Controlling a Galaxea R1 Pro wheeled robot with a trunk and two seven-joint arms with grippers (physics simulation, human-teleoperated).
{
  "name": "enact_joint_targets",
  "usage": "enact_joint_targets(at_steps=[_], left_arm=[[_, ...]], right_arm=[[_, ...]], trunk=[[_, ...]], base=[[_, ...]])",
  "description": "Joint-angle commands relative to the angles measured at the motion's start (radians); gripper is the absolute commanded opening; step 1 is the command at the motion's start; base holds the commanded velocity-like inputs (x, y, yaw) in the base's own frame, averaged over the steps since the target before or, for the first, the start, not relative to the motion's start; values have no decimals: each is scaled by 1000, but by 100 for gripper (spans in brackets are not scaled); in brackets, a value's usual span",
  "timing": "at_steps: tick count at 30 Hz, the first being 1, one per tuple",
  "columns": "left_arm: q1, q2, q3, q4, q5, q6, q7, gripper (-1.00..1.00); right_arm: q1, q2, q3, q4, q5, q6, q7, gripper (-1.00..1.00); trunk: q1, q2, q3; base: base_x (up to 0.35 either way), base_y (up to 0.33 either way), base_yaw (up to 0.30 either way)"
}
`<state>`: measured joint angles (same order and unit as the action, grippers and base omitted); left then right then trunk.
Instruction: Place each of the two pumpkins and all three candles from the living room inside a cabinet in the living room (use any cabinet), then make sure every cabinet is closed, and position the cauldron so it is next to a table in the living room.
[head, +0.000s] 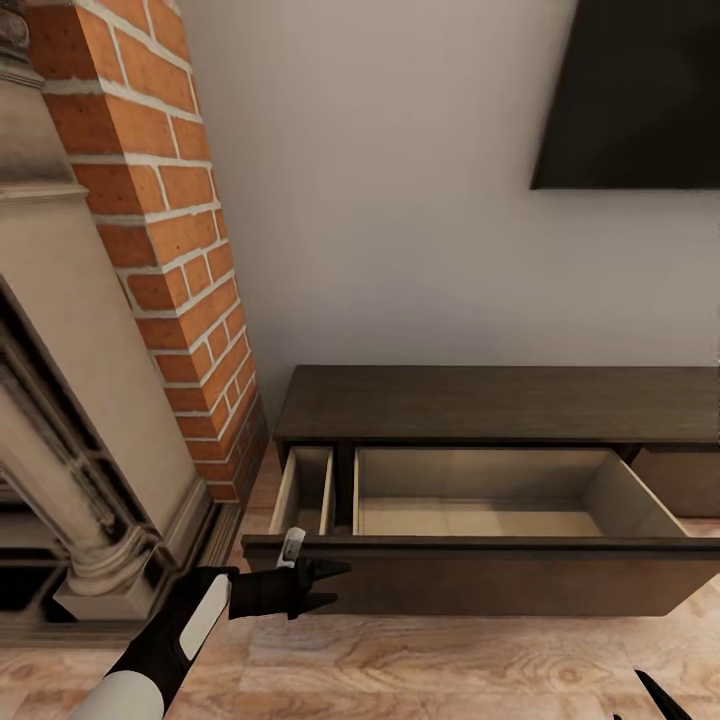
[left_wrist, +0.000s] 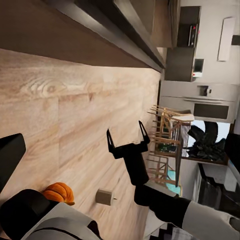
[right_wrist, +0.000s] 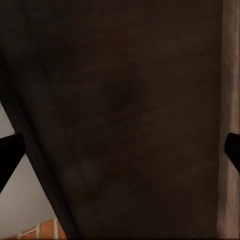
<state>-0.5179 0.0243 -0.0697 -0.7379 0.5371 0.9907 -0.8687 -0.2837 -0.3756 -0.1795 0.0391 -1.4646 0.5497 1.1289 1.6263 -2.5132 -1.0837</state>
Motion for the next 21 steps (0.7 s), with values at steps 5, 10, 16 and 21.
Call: enact_joint_targets(at_steps=[5, 10, 16, 21], left_arm=[[-1, 1, -2, 0, 1, 3, -3, 100], [-1, -1, -2, 1, 1, 3, -3, 100], [-1, -2, -2, 3, 1, 3, -3, 100], [-1, -3, -2, 3, 1, 3, -3, 100]], right_arm=[[5, 2, 15, -9, 65, -13, 9, 100], [6, 3, 43, -11, 113, -95, 16, 100], [6, 4, 86, -12, 130, -115, 45, 100], [6, 6, 114, -10, 133, -146, 48, 100]], trunk=[[-2, 1, 19], [-5, 2, 38], [-7, 3, 61], [-10, 5, 80]], base=[[0, 0, 0], [0, 0, 0], [0, 0, 0], [0, 0, 0]])
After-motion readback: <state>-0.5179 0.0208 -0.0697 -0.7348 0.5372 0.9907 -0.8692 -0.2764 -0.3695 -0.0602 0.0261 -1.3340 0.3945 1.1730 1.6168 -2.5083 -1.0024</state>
